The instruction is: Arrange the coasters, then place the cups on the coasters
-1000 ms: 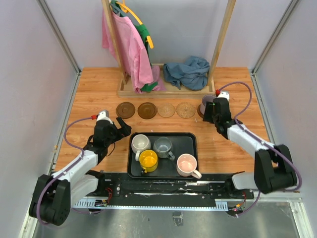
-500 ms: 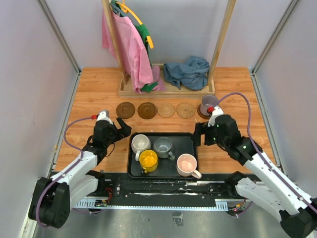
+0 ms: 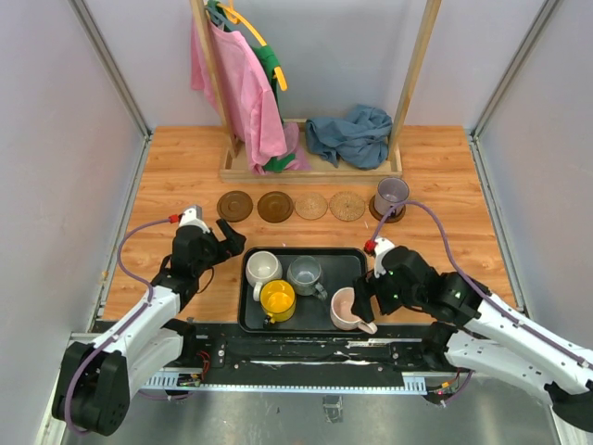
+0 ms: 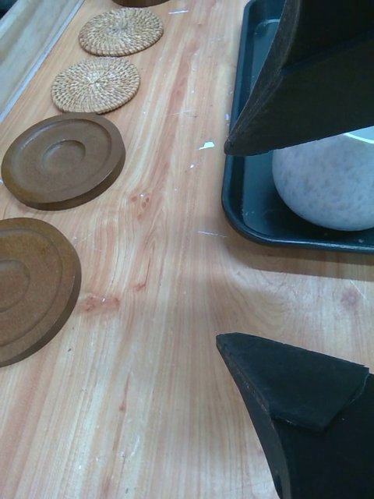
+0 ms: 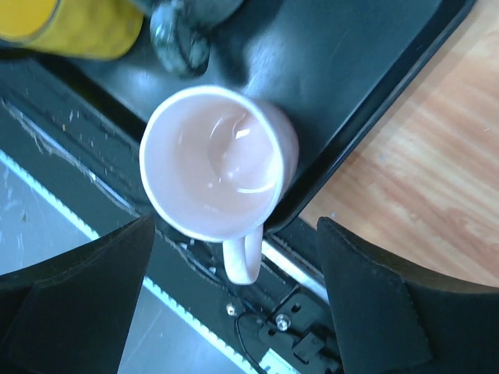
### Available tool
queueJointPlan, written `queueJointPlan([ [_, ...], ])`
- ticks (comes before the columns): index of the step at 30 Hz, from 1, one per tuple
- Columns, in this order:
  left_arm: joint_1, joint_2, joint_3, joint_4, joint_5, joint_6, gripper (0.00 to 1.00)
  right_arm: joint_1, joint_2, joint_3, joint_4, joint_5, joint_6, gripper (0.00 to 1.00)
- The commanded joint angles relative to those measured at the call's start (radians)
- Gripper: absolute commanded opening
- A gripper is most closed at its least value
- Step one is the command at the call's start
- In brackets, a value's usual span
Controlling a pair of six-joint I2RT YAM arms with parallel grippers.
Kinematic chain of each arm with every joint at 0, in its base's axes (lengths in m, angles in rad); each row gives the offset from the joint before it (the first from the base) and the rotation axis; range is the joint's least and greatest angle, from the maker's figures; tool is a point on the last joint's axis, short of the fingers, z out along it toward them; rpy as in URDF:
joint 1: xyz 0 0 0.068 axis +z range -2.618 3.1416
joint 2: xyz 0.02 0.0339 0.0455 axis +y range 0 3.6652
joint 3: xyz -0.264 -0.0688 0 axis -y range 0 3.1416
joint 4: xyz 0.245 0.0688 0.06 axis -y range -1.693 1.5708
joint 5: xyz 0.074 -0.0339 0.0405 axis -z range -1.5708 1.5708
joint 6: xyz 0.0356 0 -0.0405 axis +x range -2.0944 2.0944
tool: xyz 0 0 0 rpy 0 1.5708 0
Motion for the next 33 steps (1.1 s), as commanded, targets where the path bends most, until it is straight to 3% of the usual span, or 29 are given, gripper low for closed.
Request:
queueJointPlan([
  [1, -0.005, -0.021, 0.010, -0.017, 0.013, -0.009, 1.00, 0.104, -0.003, -0.026, -0.080, -0.007, 0.067, 0.86],
  [11, -0.005, -0.018, 0.010, -0.021, 0.026, -0.014, 1.00, 0.257, 0.014, -0.058, -0.112, 0.149, 0.218, 0.82],
  [26, -0.005, -0.024, -0.014, -0.018, 0.044, -0.011, 1.00, 0.354, 0.196, -0.117, 0.001, 0.263, 0.297, 0.75],
  [33, -0.005, -0.051, -0.029, -0.024, 0.043, -0.024, 1.00, 0.361, 0.189, -0.134, 0.037, 0.268, 0.299, 0.70],
])
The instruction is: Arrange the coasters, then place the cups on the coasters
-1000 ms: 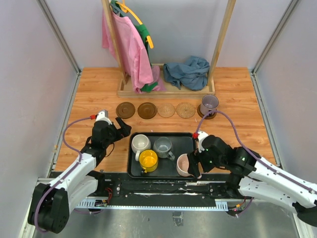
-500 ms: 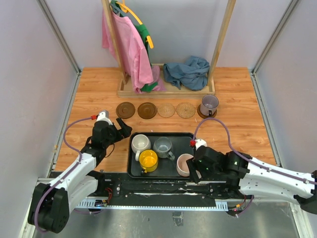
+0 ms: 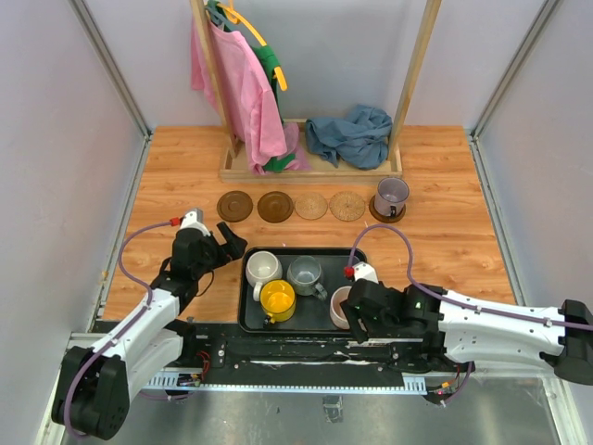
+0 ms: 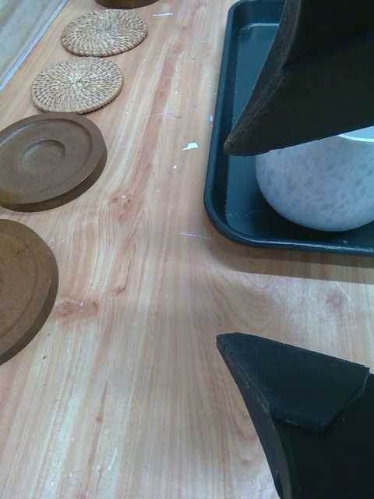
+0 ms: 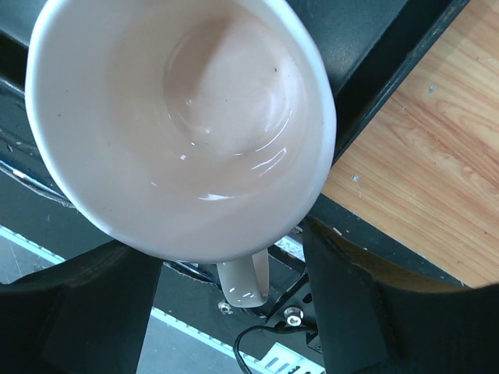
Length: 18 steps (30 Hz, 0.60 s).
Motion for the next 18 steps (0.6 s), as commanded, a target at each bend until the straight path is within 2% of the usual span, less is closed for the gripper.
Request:
queueJointPlan([
  [1, -0.006, -0.028, -0.017, 0.006, 0.009, -0.011, 1.00, 0.016, -0.020, -0.025, 0.026, 0.042, 0.024, 0.69],
  [5, -0.006, -0.030, -0.016, 0.006, 0.009, -0.012, 1.00, 0.016, -0.033, -0.038, 0.033, 0.039, 0.031, 0.63],
  [14, -0.005, -0.031, -0.019, 0.013, 0.011, -0.019, 1.00, 0.017, -0.029, -0.049, 0.044, 0.028, 0.032, 0.39],
  [18, -0.005, -0.031, -0.022, 0.013, 0.010, -0.019, 1.00, 0.016, -0.011, -0.052, 0.049, 0.029, 0.032, 0.37],
])
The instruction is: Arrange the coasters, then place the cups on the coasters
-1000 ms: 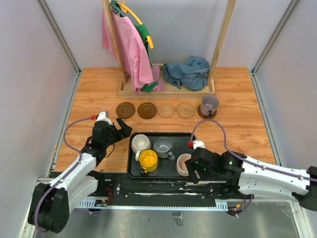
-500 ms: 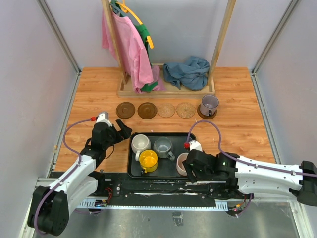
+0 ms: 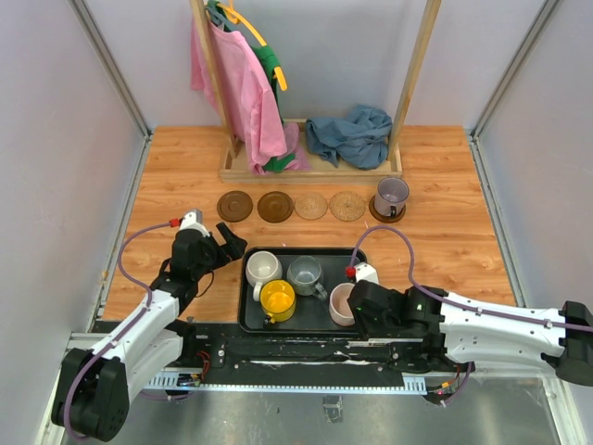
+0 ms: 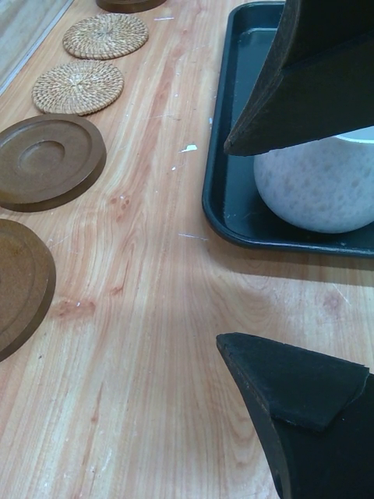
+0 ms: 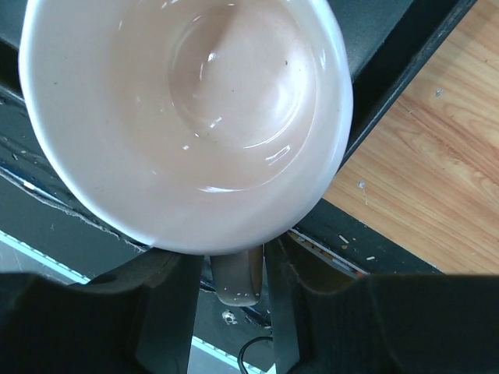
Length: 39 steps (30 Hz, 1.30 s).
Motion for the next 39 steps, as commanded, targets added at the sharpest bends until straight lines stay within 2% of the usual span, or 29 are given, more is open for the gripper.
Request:
queueJointPlan([
  [1, -0.005, -0.012, -0.014, 0.016, 0.010, -0.004, 1.00, 0.016, 0.019, -0.017, 0.005, 0.025, 0.013, 0.37],
  [7, -0.005, -0.012, -0.016, 0.017, 0.010, -0.001, 1.00, 0.017, 0.047, -0.017, 0.017, 0.032, 0.014, 0.40],
  [11, -0.004, -0.013, -0.017, 0.014, 0.008, -0.001, 1.00, 0.017, 0.046, -0.018, 0.026, 0.038, 0.015, 0.38],
  [14, -0.004, -0.013, -0.018, 0.014, 0.007, -0.001, 1.00, 0.017, 0.042, -0.020, 0.029, 0.039, 0.015, 0.29],
  [20, -0.005, -0.012, -0.019, 0.014, 0.007, -0.003, 1.00, 0.017, 0.030, -0.025, 0.022, 0.053, 0.026, 0.02],
  [21, -0.005, -0.013, -0.019, 0.014, 0.007, -0.003, 1.00, 0.017, 0.028, -0.024, 0.019, 0.058, 0.028, 0.01],
  [31, -0.005, -0.011, -0.014, 0.012, 0.008, -0.001, 1.00, 0.045, -0.021, 0.069, -0.087, 0.236, 0.045, 0.01],
  [35, -0.004, -0.012, -0.008, 0.011, 0.004, 0.002, 1.00, 0.045, 0.005, 0.158, -0.202, 0.395, 0.088, 0.01],
  [39, -0.005, -0.008, -0.006, 0.017, 0.001, 0.004, 1.00, 0.044, 0.056, 0.232, -0.242, 0.465, 0.069, 0.01],
])
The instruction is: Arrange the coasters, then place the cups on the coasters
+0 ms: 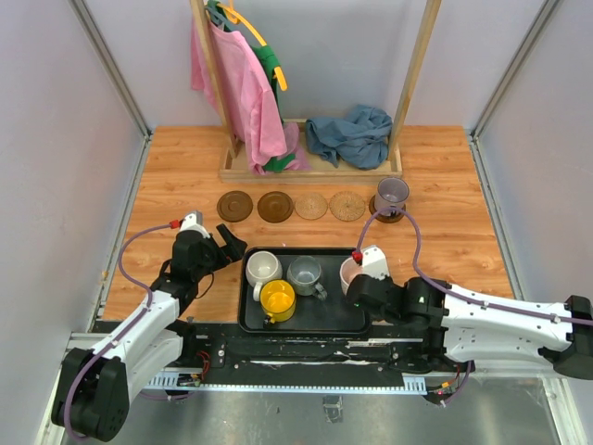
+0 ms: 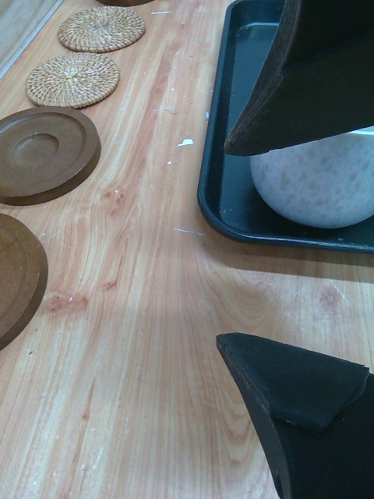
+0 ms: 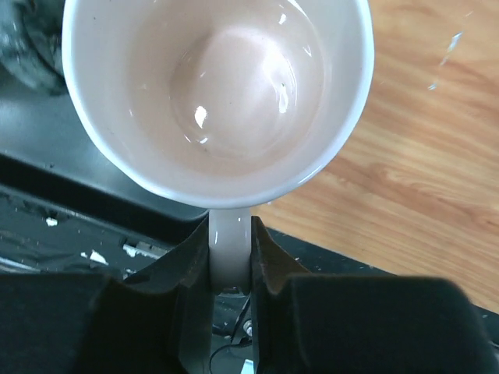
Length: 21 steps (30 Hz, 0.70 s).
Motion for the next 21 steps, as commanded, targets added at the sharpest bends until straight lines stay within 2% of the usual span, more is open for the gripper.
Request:
queueJointPlan([
  [1, -0.005, -0.005, 0.007, 0.019, 0.000, 0.006, 1.00, 0.009, 0.039, 0.102, -0.071, 0.196, 0.007, 0.01],
  [10, -0.005, 0.044, 0.018, 0.054, 0.003, 0.015, 1.00, -0.012, 0.022, 0.110, 0.079, 0.370, -0.066, 0.01],
  [16, -0.005, 0.088, 0.039, 0.077, 0.010, 0.017, 1.00, -0.183, 0.047, 0.133, 0.255, 0.300, -0.221, 0.01],
  [21, -0.006, 0.112, 0.050, 0.097, 0.011, 0.017, 1.00, -0.335, 0.171, 0.197, 0.363, 0.211, -0.284, 0.01],
])
